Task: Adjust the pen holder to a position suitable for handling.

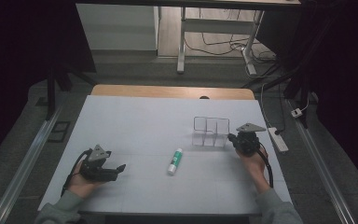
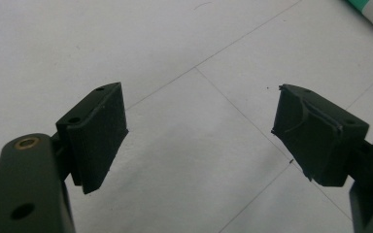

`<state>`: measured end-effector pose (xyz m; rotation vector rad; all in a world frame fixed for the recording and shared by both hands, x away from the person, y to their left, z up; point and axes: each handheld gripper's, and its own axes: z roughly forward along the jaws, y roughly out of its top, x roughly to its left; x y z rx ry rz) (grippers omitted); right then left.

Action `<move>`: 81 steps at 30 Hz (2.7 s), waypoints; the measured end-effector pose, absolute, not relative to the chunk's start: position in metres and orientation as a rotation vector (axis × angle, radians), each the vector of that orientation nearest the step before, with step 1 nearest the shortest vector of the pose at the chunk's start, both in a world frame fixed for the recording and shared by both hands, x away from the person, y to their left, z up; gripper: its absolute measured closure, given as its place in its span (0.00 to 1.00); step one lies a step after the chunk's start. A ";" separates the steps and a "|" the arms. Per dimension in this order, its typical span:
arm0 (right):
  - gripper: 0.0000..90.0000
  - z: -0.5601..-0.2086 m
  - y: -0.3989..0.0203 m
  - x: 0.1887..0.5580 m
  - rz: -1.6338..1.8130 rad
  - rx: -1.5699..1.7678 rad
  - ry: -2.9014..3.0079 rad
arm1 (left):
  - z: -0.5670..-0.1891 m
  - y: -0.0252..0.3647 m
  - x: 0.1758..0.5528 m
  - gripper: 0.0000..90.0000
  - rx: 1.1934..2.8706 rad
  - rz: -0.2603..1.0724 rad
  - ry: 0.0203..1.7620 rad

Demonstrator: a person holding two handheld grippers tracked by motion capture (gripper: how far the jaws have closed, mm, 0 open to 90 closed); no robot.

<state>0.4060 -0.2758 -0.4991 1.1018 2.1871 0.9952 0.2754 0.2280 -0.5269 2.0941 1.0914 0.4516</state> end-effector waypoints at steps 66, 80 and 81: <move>1.00 -0.503 -0.181 0.421 1.067 0.962 2.273 | -0.531 0.225 0.277 0.21 2.132 0.444 1.087; 1.00 -0.504 -0.161 0.424 1.085 0.936 2.301 | -0.531 0.225 0.276 0.21 2.137 0.444 1.082; 1.00 -0.504 -0.161 0.424 1.083 0.940 2.301 | -0.531 0.225 0.276 0.21 2.138 0.445 1.081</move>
